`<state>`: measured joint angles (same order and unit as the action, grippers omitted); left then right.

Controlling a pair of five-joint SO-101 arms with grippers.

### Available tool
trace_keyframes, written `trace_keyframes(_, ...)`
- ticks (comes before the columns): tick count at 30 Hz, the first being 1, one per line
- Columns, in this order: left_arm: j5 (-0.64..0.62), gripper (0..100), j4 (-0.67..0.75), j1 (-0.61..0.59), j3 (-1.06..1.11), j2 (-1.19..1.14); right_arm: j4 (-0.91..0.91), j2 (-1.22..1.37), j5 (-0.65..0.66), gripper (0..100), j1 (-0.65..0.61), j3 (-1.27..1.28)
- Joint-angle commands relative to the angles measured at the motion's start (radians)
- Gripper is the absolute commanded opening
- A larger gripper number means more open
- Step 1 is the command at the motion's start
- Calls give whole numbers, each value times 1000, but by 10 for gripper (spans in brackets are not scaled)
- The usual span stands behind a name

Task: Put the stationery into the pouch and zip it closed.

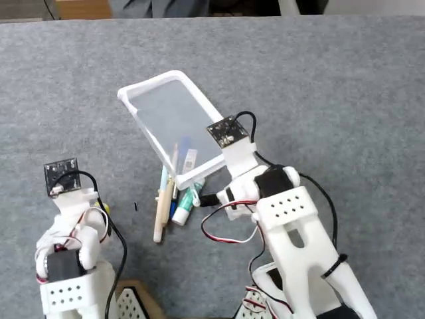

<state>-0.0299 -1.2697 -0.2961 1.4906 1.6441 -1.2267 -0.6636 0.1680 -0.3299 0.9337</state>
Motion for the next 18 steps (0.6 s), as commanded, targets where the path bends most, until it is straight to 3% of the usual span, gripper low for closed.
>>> trace_keyframes(1, 9, 83, 32, -5, -139, -190, 14, 2, 6, 155, -14, -45)
trace_keyframes(10, 17, 82, 54, -4, -375, -783, 11, 2, 6, 160, -17, -45)
trace_keyframes(14, 17, 82, 141, -4, -354, -931, -31, 2, 49, 234, -34, -45)
trace_keyframes(18, 17, 82, 242, -4, -252, -971, -57, -4, 61, 234, -124, -16)
